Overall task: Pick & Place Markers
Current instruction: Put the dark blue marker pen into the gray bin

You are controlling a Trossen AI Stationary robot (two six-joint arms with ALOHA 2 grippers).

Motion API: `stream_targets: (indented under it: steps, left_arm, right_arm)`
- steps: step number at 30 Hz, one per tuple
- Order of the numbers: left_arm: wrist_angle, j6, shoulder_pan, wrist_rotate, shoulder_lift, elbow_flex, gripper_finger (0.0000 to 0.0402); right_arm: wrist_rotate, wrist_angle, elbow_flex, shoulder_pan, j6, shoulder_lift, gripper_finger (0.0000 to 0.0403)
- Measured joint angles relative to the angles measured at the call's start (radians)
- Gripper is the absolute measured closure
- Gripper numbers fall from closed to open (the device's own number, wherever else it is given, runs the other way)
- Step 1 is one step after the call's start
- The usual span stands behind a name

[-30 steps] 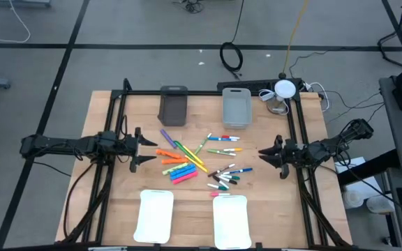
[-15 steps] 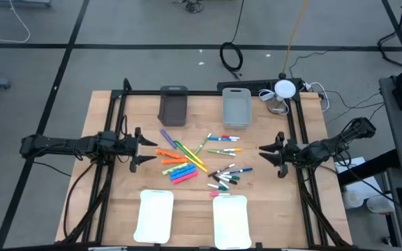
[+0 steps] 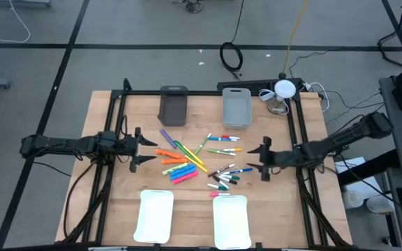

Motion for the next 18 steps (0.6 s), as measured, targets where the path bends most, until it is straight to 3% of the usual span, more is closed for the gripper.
stream_targets:
  steps: [3,7,18]
  left_arm:
    - [0.0,0.0,0.0,0.0,0.0,0.0,0.0151]
    - [0.0,0.0,0.0,0.0,0.0,0.0,0.0151]
    - [0.0,0.0,0.0,0.0,0.0,0.0,0.0151]
  right_arm:
    - [-0.058,-0.088,0.022,-0.057,0.048,0.07,0.019]
    - [-0.133,-0.077,0.026,-0.097,0.075,0.134,0.0194]
    - [-0.196,0.031,0.027,-0.053,-0.018,0.303,0.0195]
